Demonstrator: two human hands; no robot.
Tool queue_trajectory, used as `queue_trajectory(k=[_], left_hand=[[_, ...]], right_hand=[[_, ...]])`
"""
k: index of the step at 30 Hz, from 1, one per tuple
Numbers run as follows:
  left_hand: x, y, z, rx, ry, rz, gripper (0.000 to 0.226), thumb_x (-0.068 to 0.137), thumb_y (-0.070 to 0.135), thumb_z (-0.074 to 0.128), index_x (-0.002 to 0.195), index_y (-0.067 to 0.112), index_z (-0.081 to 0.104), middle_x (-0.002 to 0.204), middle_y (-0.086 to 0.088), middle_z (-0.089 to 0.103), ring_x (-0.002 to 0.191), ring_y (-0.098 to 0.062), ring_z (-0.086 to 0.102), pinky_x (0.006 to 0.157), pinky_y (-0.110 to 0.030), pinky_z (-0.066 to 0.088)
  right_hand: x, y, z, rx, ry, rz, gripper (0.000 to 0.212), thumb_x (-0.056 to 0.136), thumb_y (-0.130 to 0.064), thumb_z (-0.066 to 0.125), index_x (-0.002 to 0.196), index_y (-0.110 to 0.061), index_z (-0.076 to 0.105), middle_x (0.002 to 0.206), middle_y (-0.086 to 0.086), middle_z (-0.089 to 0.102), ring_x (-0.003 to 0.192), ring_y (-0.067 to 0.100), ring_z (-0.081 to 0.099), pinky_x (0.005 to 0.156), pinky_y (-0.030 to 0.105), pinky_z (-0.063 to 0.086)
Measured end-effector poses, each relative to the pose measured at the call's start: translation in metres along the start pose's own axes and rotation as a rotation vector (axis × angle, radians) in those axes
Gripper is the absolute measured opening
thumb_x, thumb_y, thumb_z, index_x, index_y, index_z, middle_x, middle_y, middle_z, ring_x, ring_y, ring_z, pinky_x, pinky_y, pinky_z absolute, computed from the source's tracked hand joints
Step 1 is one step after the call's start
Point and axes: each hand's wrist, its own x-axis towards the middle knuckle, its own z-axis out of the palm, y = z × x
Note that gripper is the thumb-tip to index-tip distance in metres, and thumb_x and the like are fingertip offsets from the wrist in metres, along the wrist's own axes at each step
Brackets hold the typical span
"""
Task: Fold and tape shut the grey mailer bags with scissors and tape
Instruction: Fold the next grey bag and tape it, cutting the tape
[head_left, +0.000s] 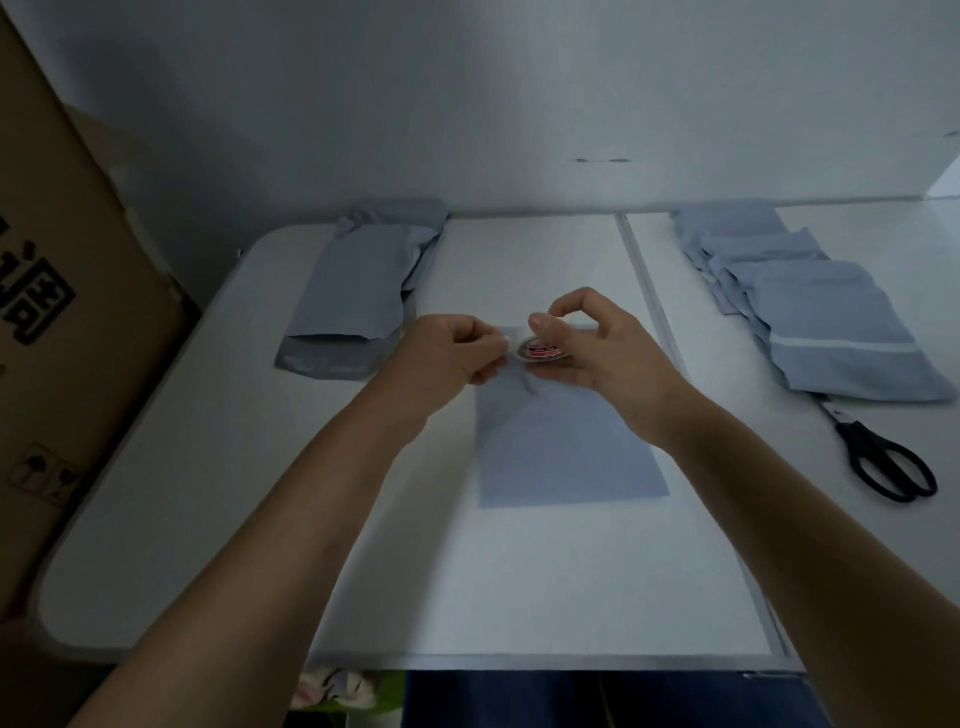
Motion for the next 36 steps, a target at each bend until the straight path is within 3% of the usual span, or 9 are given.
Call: queue_trajectory(k=[7,13,16,19,23,28,36], left_hand=[[0.003,-0.012,-0.010,-0.142,-0.079,-0.113,0.013,0.091,0.010,0.061,0.080,0.011,0.069,0.063,0.006,0.065,0.057,-0.002,0.057,0.066,-0.018,0.051],[0.006,-0.017,-0.018,-0.347,-0.204,-0.228,0.015,0.092,0.017,0.060,0.082,0.009,0.069,0.073,-0.002,0.066,0.064,-0.010,0.057,0.067,-0.022,0.052],[0.008,-0.020,-0.020,-0.315,-0.241,-0.219,0.013,0.089,0.021,0.064,0.082,0.010,0.068,0.073,0.000,0.065,0.064,-0.009,0.056,0.064,-0.020,0.051],[0.010,-0.024,-0.017,-0.295,-0.195,-0.233,0.009,0.089,0.018,0.065,0.085,0.010,0.068,0.073,0.002,0.067,0.063,-0.007,0.058,0.064,-0.019,0.052],[0.010,-0.030,-0.016,-0.251,-0.226,-0.242,0.010,0.091,0.019,0.062,0.091,0.011,0.067,0.088,-0.003,0.073,0.075,-0.010,0.066,0.068,-0.019,0.054],[0.005,-0.045,-0.006,-0.225,-0.228,-0.299,0.014,0.095,0.015,0.057,0.098,0.003,0.062,0.103,-0.014,0.072,0.090,-0.022,0.069,0.083,-0.029,0.056],[0.010,-0.056,-0.001,-0.183,-0.154,-0.322,0.011,0.095,0.016,0.058,0.093,0.006,0.061,0.096,-0.012,0.074,0.088,-0.021,0.072,0.077,-0.026,0.059]], right_hand=[[0.013,0.008,-0.001,-0.071,-0.041,0.087,0.026,0.086,-0.024,0.071,0.091,-0.001,0.060,0.091,0.017,0.072,0.089,0.026,0.072,0.083,0.034,0.059],[0.017,0.022,-0.001,-0.249,-0.023,0.128,0.036,0.086,-0.049,0.063,0.090,-0.013,0.071,0.093,0.005,0.072,0.084,0.019,0.070,0.085,0.032,0.057],[0.013,0.024,0.000,-0.139,-0.053,0.160,0.051,0.079,-0.058,0.058,0.091,-0.010,0.069,0.091,0.011,0.067,0.081,0.018,0.065,0.082,0.029,0.057],[0.012,0.027,0.001,0.048,-0.040,0.192,0.066,0.073,-0.058,0.059,0.109,-0.003,0.065,0.102,0.016,0.067,0.084,0.018,0.064,0.074,0.023,0.055],[0.010,0.029,-0.002,0.002,-0.068,0.213,0.036,0.092,-0.041,0.054,0.108,-0.011,0.065,0.105,0.010,0.069,0.088,0.024,0.071,0.077,0.027,0.057],[0.010,0.044,0.000,-0.174,-0.062,0.165,0.028,0.093,-0.029,0.060,0.108,-0.006,0.064,0.104,0.012,0.071,0.085,0.023,0.072,0.078,0.030,0.058],[0.016,0.059,0.001,-0.265,-0.067,0.138,0.021,0.090,-0.031,0.063,0.094,-0.010,0.063,0.096,0.005,0.073,0.087,0.017,0.071,0.085,0.036,0.058]])
